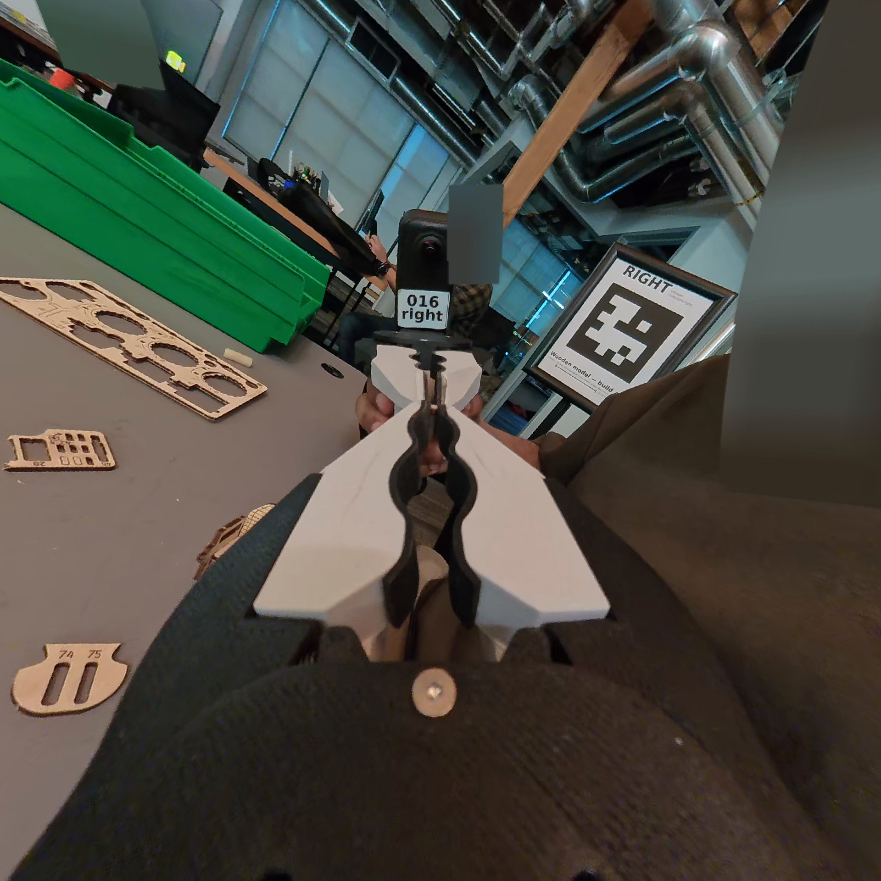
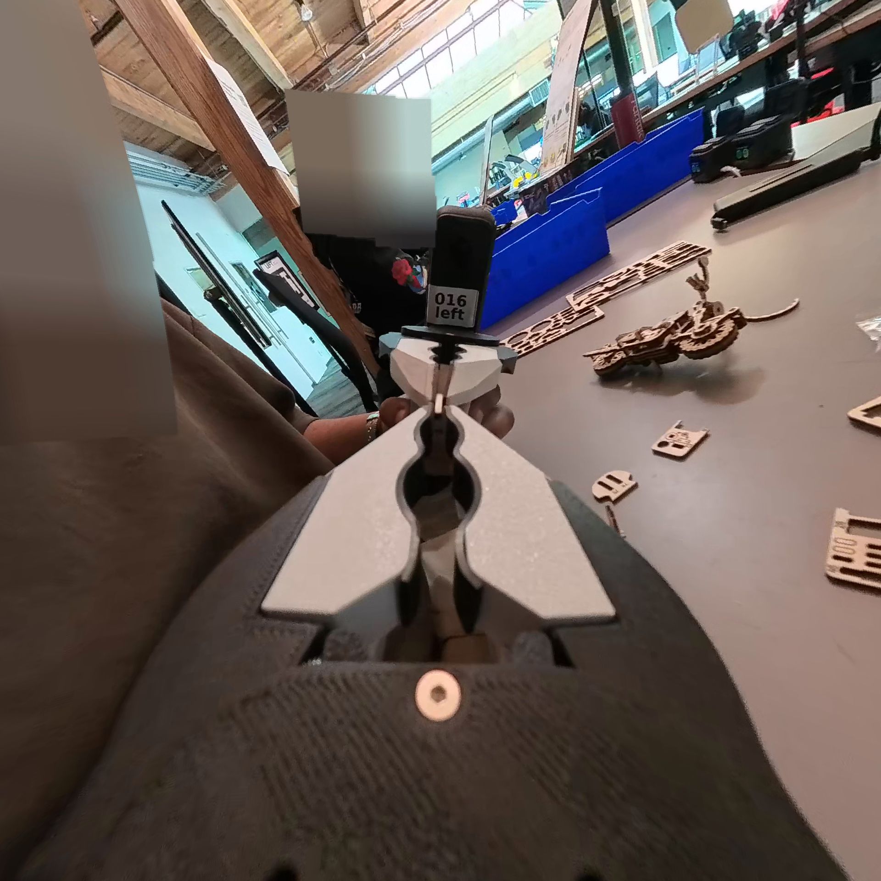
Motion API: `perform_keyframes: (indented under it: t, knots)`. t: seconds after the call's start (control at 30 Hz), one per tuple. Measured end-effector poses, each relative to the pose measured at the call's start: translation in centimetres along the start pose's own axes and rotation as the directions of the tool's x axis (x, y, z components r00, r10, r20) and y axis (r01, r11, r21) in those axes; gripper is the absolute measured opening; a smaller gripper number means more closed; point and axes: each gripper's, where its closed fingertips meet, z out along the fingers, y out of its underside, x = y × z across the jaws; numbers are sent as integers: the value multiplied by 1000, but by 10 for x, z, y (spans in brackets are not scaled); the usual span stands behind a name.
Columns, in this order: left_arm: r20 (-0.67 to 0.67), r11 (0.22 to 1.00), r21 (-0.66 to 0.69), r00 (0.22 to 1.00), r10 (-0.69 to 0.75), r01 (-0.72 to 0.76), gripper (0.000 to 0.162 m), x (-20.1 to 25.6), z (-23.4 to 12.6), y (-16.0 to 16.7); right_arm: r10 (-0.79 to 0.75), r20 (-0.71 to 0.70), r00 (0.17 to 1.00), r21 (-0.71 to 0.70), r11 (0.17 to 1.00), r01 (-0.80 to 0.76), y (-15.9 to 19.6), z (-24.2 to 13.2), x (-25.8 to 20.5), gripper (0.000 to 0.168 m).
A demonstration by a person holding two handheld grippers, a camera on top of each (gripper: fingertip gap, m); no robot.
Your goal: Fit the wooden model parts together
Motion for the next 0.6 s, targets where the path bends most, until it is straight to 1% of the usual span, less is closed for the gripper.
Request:
perform_keyframes:
  t: [0.2,0.4,0.6]
  knots:
    - [-17,1000,-8,1000,-22,21,0,-1,-1,1,-47,-13,999,-12,999,47,2,1,1,0]
    - [-25,999,-12,999,-30,30,0,-2,-1,3,-31,11,999,-4,1000,31,3,0,1,0]
    - [-6,999,-30,1000,-16,16,0,-6,-4,5,-147,-52,988,-50,988,144,8,3,6,0]
